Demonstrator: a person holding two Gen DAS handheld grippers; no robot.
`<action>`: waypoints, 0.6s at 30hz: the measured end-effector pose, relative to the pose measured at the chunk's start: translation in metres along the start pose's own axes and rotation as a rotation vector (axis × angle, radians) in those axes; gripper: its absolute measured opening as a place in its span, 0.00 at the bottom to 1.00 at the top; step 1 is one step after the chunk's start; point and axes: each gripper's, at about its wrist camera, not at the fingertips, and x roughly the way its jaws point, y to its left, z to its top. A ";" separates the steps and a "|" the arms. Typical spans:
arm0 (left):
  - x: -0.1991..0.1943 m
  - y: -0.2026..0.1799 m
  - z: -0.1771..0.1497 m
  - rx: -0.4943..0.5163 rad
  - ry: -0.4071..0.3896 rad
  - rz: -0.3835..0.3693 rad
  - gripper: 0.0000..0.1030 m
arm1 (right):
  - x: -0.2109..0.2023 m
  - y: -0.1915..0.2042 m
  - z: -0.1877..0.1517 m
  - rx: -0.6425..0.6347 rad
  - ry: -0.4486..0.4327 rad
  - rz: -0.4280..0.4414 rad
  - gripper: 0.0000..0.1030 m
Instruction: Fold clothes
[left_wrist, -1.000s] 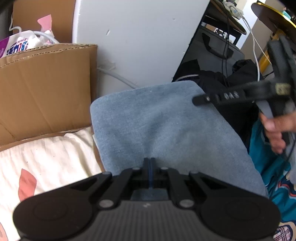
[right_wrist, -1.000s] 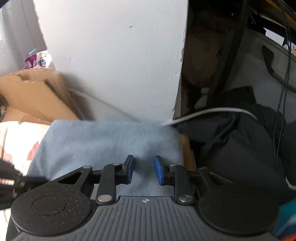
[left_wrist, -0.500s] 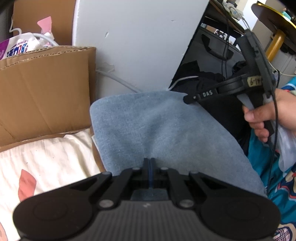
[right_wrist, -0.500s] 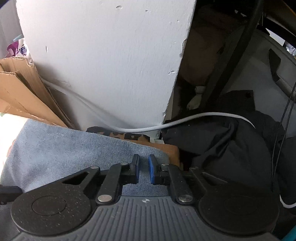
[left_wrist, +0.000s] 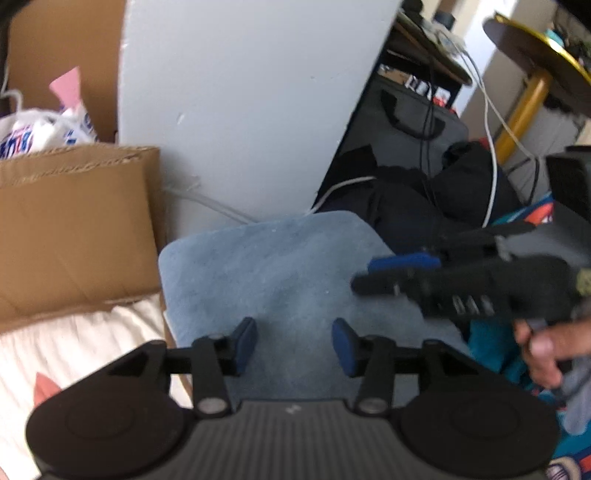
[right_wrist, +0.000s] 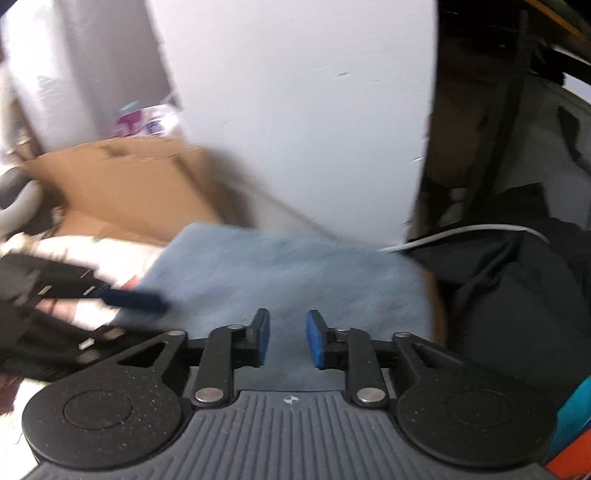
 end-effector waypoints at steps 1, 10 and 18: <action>0.002 0.000 0.001 0.012 0.003 0.002 0.47 | -0.001 0.004 -0.005 -0.007 0.002 0.015 0.34; -0.002 -0.009 -0.014 0.092 0.020 0.062 0.45 | -0.021 0.017 -0.054 -0.008 0.047 0.004 0.34; -0.028 -0.018 -0.044 0.043 0.081 0.100 0.51 | -0.057 0.017 -0.104 0.069 0.082 -0.035 0.34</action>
